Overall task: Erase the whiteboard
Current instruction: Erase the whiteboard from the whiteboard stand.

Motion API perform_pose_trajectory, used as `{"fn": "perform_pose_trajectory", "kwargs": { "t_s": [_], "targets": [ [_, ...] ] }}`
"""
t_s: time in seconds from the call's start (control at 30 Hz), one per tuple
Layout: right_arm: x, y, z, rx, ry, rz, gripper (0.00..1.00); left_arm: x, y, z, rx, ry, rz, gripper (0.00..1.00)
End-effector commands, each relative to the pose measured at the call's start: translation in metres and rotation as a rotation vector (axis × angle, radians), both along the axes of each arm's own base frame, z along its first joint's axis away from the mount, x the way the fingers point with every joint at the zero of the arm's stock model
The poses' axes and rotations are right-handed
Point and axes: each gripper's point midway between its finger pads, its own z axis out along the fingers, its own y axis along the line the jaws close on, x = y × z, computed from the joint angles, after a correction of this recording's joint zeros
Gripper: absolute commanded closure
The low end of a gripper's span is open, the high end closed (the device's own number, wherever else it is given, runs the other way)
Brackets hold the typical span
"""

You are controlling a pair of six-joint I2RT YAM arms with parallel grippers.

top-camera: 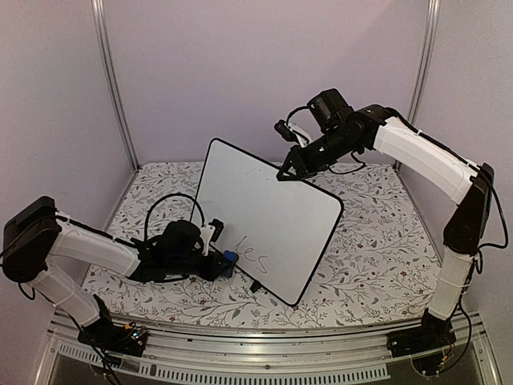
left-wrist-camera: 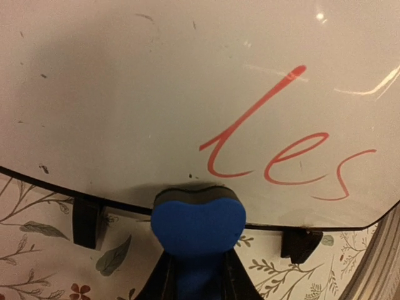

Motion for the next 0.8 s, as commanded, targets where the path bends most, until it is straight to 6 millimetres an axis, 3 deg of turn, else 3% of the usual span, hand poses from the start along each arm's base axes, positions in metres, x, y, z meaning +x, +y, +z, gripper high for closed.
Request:
{"fn": "perform_pose_trajectory", "kwargs": {
  "t_s": [0.0,0.27,0.4,0.5,0.77],
  "targets": [
    [-0.035,-0.002,-0.054,-0.153,0.117,0.103,1.0,0.022,-0.014,0.025,-0.026,-0.087,0.021,1.0],
    [-0.035,-0.003,-0.052,-0.151,0.113,0.102,1.0,0.055,-0.014,0.047,-0.022,-0.143,0.034,1.0],
    [-0.035,-0.002,-0.05,-0.147,0.11,0.102,1.0,0.059,-0.017,0.059,-0.038,-0.164,0.03,1.0],
    [-0.035,-0.003,-0.05,-0.148,0.11,0.102,1.0,0.054,-0.012,0.046,-0.029,-0.135,0.034,1.0],
    [-0.036,-0.004,-0.048,-0.145,0.109,0.1,1.0,0.015,-0.001,-0.004,-0.04,0.013,0.014,1.0]
  ]
}}
